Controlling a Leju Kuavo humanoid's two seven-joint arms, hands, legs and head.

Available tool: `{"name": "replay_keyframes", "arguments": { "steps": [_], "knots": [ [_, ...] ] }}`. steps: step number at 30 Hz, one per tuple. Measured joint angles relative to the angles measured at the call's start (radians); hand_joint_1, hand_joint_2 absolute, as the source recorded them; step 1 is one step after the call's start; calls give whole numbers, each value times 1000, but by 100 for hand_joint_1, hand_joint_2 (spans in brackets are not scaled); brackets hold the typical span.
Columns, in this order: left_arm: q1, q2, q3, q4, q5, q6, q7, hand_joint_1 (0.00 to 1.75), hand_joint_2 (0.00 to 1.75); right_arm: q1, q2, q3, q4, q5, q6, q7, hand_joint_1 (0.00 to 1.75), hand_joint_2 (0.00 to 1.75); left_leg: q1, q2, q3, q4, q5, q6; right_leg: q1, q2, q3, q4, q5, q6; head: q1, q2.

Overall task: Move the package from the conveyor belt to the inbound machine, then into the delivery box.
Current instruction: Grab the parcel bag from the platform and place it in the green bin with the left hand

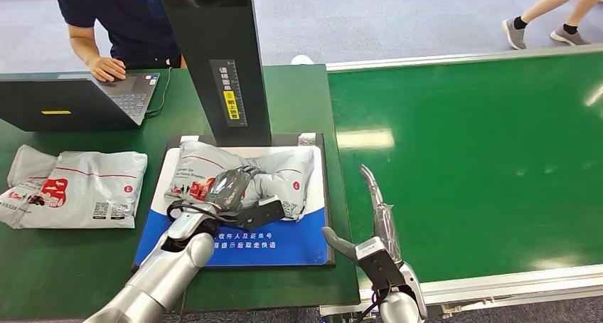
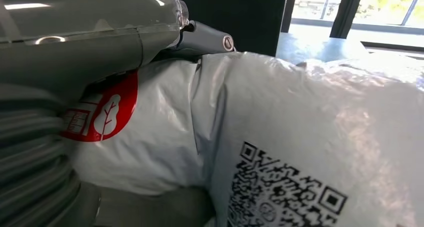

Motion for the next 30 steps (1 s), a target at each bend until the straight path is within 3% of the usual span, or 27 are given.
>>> {"name": "replay_keyframes", "arguments": {
  "steps": [16,23,26,30],
  "knots": [
    [18,-6,-17,-36,58,7,-77,175,175,8,0,-1,-3,0,-15,0,0,175,0,0,0,0,0,0,0,0,0,0,0,-1,0,0],
    [124,-4,-31,-236,204,63,-256,175,175,22,0,-10,-13,7,-16,-1,0,175,0,0,-5,0,0,0,0,0,-5,0,0,-1,0,0],
    [158,-2,-28,-346,235,137,-285,175,175,26,0,-13,-14,14,-15,-1,0,175,0,0,-6,0,0,0,0,0,-6,0,0,-1,0,0],
    [181,0,-24,-433,242,156,-289,175,175,31,0,-17,-19,18,-15,-2,0,175,0,0,-7,0,0,0,0,0,-7,0,0,-1,0,0]
  ]
}}
